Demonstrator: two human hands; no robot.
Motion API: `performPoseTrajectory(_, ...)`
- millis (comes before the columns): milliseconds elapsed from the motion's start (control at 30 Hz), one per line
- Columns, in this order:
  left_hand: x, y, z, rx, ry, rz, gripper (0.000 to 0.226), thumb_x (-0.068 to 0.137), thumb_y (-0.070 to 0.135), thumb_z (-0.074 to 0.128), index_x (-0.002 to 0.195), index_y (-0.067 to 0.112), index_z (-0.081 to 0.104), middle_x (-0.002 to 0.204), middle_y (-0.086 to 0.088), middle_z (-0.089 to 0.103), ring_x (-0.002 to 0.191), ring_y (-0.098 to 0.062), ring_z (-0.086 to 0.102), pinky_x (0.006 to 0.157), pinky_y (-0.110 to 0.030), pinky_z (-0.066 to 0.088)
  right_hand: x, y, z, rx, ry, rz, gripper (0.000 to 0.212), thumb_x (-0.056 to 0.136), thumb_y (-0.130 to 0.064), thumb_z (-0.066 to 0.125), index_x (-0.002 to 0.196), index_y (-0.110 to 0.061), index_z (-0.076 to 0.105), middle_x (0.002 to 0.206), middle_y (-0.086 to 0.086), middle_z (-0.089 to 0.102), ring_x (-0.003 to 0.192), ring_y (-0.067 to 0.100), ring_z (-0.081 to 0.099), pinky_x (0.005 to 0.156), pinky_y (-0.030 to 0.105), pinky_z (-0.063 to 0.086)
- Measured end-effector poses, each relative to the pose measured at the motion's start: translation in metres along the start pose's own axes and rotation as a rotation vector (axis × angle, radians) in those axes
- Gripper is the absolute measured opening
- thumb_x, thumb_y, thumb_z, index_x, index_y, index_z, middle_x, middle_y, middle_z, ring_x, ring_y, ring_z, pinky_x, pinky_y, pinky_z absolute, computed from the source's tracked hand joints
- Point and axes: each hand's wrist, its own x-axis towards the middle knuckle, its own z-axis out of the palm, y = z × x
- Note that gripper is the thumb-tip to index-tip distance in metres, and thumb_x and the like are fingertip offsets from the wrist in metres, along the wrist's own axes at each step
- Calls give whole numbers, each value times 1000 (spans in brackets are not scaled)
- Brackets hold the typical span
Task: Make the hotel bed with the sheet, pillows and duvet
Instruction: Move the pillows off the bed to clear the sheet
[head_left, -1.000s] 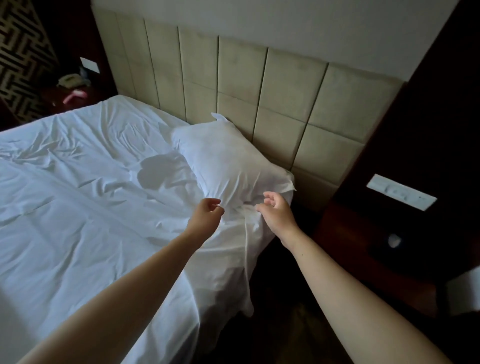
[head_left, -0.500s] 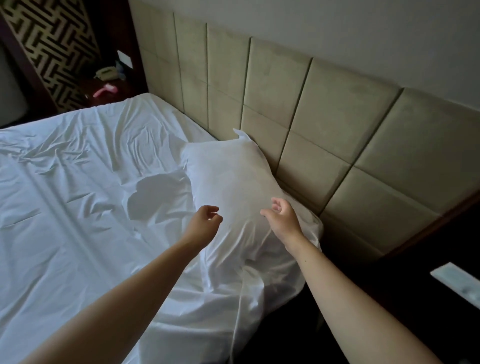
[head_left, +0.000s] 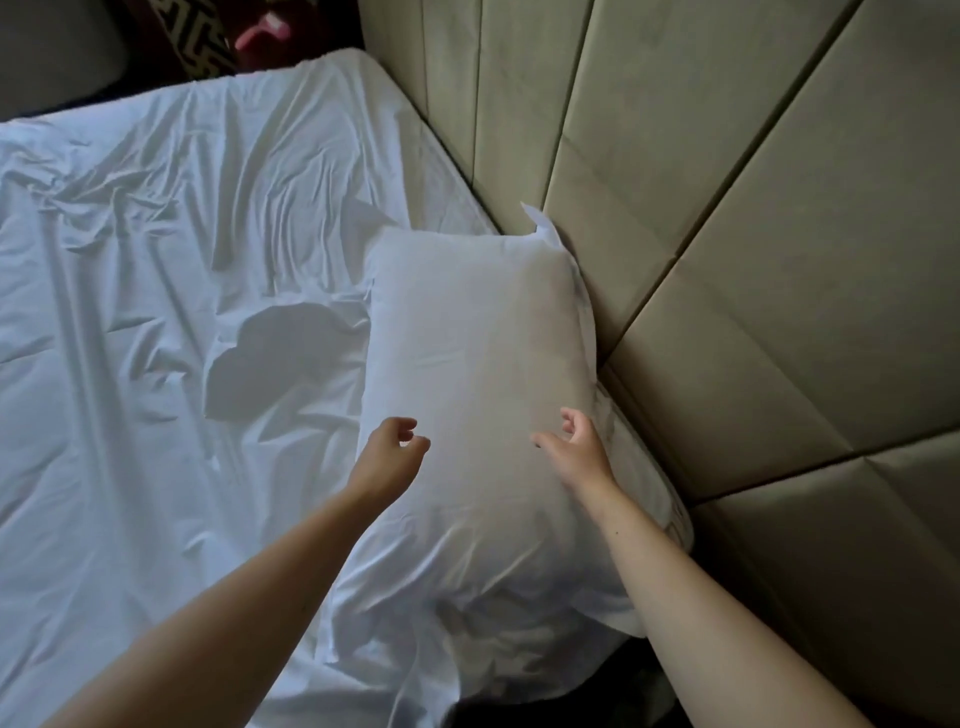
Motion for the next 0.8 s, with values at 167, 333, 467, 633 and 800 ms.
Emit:
performPoseTrajectory(167,55,-10,20,54,48,-146,66,82,36,64,139,10,41,139,-13,46,119,-29,52,103,-44,42,63,23,4,-106,20,75,82,83,-33,69,151,-14,27,155,10,29,140,26,33,113,35,30)
performPoseTrajectory(333,86,-22,31,114,128,-210,74,78,56,67,128,7,43,134,-17,44,124,-35,44,103,-45,36,104,34,10,-96,-15,156,119,64,-75,67,155,-19,14,160,4,19,146,24,22,118,43,22)
performPoseTrajectory(467,106,-31,38,15,118,-267,134,43,90,54,145,9,24,147,-12,36,135,-32,35,112,-46,31,123,39,14,-162,11,219,146,36,-90,61,154,-26,4,159,2,20,145,24,24,118,46,22)
performPoseTrajectory(633,121,-38,48,33,134,-342,132,50,86,60,151,17,11,154,-10,27,139,-30,32,113,-43,27,134,36,20,-210,76,255,141,37,-86,70,151,-23,16,147,9,40,131,30,45,108,43,38)
performPoseTrajectory(800,125,-28,49,-47,189,-327,123,46,96,51,141,19,38,136,-4,53,124,-27,51,105,-43,39,133,16,33,-252,154,276,115,44,-90,61,130,-15,48,129,7,58,116,29,57,95,38,48)
